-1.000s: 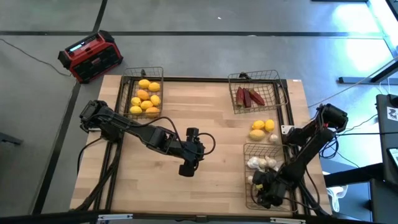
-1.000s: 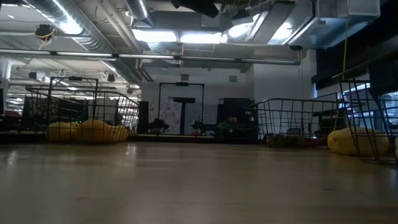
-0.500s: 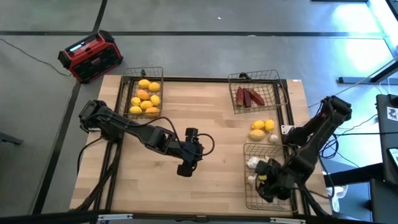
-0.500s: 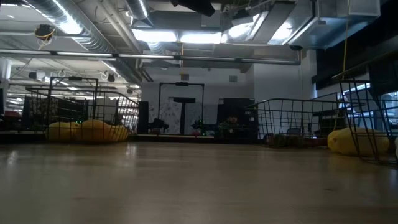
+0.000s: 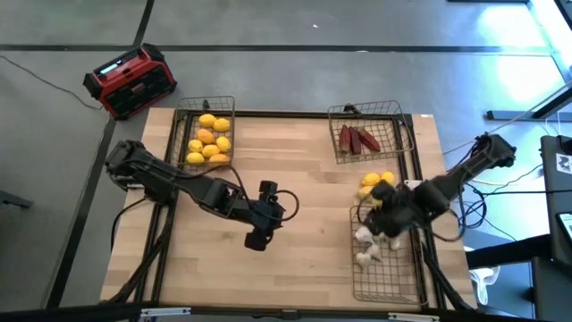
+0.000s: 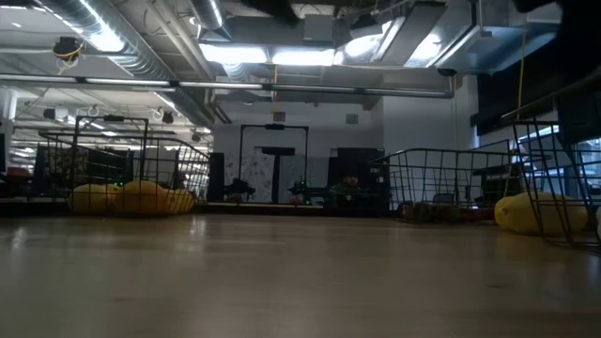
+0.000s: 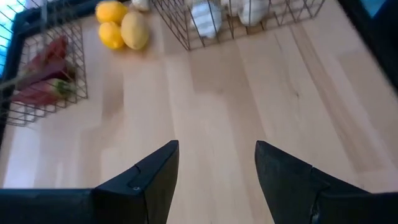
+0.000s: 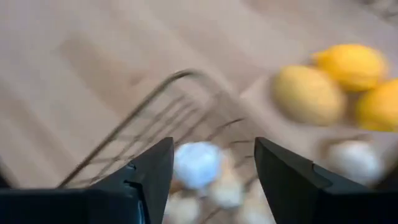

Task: Sort produce into baskets
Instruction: Put the white garlic into the bottom wire basket

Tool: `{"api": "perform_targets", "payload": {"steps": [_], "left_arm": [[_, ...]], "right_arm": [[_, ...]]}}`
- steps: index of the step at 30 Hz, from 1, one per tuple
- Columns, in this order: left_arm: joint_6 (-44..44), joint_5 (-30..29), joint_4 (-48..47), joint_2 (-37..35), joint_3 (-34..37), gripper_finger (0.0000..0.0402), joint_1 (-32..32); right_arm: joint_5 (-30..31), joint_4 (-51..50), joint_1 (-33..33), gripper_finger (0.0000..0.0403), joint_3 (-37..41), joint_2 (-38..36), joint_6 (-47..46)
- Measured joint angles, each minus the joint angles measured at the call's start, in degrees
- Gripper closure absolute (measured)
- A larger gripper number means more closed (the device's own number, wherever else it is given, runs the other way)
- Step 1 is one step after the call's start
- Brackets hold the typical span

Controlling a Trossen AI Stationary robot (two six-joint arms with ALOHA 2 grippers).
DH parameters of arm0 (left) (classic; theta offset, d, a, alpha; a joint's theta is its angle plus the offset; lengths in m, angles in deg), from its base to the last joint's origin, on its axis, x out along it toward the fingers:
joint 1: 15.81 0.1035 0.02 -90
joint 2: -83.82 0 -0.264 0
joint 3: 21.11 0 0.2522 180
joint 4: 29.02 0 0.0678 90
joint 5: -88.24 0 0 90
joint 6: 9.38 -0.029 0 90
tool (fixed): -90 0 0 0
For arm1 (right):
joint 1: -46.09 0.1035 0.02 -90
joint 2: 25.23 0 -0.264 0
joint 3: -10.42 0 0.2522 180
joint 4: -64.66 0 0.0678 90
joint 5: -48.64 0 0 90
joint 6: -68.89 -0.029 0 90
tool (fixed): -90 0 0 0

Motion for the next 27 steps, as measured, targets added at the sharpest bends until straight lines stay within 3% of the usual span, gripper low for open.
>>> {"api": "perform_targets", "payload": {"steps": [11, 20, 27], "left_arm": [[5.39, 7.20, 26.07, -3.50, 21.39, 0.0194, 3.40], [4.89, 7.13, 28.48, -3.15, 22.48, 0.0194, 4.31], [3.93, 7.04, 28.63, -3.15, 22.48, 0.0194, 4.60]], "right_arm": [[-1.51, -11.55, -19.48, 0.0183, 0.02, -2.08, 9.27], [-5.74, -11.86, -36.35, 0.0183, 3.63, -2.04, 23.88], [-13.17, -9.40, -44.45, 0.0183, 10.33, -2.02, 29.67]]}}
